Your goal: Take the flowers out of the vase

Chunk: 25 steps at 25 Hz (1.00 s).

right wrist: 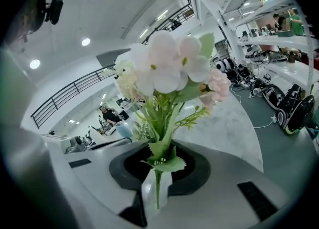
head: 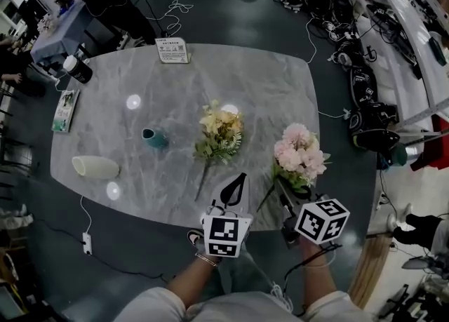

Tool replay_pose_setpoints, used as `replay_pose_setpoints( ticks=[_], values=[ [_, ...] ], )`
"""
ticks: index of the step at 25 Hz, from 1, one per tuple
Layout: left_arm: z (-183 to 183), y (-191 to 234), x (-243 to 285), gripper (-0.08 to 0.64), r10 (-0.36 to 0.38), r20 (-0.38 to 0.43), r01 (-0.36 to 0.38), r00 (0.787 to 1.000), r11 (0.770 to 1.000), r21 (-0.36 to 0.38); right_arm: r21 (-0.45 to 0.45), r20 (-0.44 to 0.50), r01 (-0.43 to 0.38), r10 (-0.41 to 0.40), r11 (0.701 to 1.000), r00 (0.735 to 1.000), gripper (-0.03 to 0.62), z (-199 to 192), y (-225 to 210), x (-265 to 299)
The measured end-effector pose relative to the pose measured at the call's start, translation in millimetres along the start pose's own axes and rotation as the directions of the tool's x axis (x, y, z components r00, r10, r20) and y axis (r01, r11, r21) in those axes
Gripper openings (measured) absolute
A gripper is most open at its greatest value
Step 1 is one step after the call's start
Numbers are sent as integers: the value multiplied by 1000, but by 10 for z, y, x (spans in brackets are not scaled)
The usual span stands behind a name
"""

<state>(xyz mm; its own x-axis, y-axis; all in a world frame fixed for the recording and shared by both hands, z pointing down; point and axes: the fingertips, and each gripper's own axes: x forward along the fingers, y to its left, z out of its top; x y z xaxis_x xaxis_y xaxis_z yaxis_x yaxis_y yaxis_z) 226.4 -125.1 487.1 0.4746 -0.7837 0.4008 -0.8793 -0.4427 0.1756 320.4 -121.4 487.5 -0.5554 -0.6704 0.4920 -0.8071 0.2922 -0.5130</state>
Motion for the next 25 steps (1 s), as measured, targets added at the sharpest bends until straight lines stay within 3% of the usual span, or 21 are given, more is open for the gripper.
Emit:
replay_pose_setpoints(
  ticks=[25],
  values=[
    [-378,91,430,9,-4,-67,3,998,1000,-19,99,-63,10,-4,995,998,63,-170,-483,609]
  ],
)
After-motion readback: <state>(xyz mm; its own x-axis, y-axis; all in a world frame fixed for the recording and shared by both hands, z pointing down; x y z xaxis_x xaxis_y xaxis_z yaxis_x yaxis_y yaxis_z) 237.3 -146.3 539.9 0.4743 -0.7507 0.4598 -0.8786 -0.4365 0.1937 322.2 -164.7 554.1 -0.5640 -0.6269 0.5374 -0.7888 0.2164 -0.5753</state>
